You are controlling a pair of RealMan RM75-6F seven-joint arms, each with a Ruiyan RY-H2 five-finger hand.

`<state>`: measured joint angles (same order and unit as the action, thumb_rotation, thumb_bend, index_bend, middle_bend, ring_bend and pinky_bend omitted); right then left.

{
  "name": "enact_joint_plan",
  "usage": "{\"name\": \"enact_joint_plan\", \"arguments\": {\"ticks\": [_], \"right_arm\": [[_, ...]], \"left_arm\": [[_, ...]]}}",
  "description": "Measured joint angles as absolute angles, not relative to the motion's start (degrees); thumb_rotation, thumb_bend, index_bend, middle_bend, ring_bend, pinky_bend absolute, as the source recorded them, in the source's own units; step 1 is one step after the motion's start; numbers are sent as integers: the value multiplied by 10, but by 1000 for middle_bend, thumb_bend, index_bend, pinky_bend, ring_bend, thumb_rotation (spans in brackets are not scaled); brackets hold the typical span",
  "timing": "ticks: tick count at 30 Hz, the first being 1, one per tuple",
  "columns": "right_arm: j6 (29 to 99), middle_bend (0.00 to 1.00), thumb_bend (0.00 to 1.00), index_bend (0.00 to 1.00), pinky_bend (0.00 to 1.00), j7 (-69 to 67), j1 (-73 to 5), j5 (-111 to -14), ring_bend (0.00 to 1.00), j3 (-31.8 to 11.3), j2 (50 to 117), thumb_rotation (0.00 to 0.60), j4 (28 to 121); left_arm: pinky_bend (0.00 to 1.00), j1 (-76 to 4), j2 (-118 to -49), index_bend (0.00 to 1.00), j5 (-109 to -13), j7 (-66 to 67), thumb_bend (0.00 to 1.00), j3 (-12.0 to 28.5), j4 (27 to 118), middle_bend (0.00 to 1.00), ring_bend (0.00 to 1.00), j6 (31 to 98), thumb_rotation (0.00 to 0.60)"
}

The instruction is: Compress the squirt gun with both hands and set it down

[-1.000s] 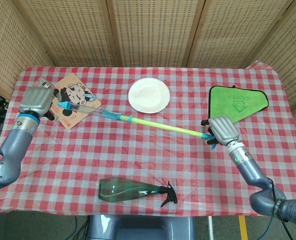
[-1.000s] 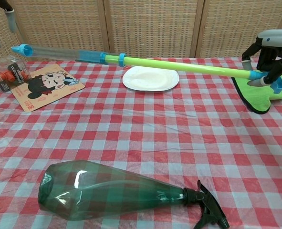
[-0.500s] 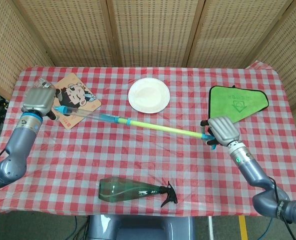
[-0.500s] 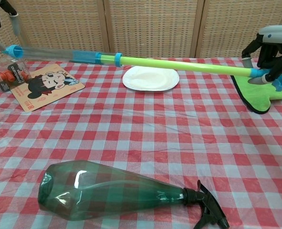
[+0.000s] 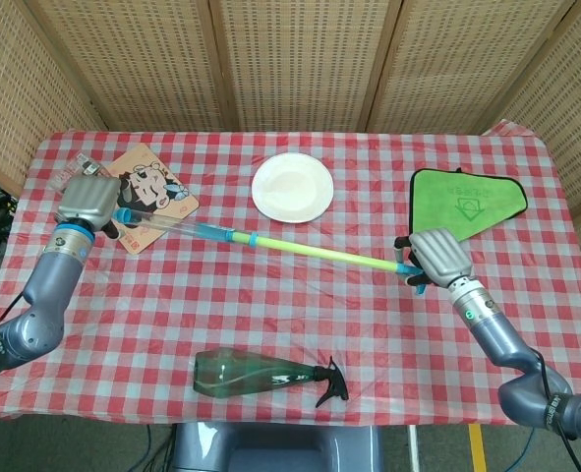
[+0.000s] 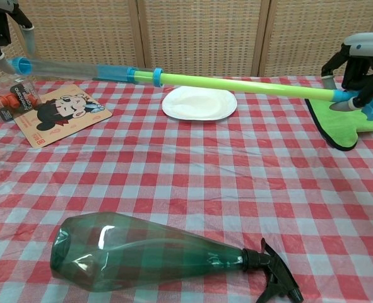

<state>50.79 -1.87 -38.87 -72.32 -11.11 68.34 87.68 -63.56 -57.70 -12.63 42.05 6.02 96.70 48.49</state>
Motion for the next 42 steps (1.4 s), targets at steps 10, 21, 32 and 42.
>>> {"name": "enact_joint_plan", "arguments": {"ticks": [10, 21, 32, 42], "right_arm": [[513, 1000, 502, 849, 619, -24, -386, -728, 1000, -108, 679, 600, 882], [520, 1000, 503, 849, 618, -17, -385, -732, 1000, -107, 671, 600, 900], [517, 1000, 502, 849, 619, -4, -389, -728, 1000, -105, 676, 600, 904], [511, 1000, 501, 849, 619, 7, -396, -720, 1000, -104, 690, 600, 901]], "left_arm": [[704, -639, -585, 407, -129, 415, 190, 49, 967, 885, 811, 493, 600], [704, -638, -594, 467, -146, 405, 332, 46, 973, 891, 818, 508, 600], [704, -638, -592, 494, -154, 401, 334, 45, 987, 891, 819, 513, 600], [704, -638, -591, 488, -155, 399, 334, 43, 998, 891, 818, 516, 600]]}}
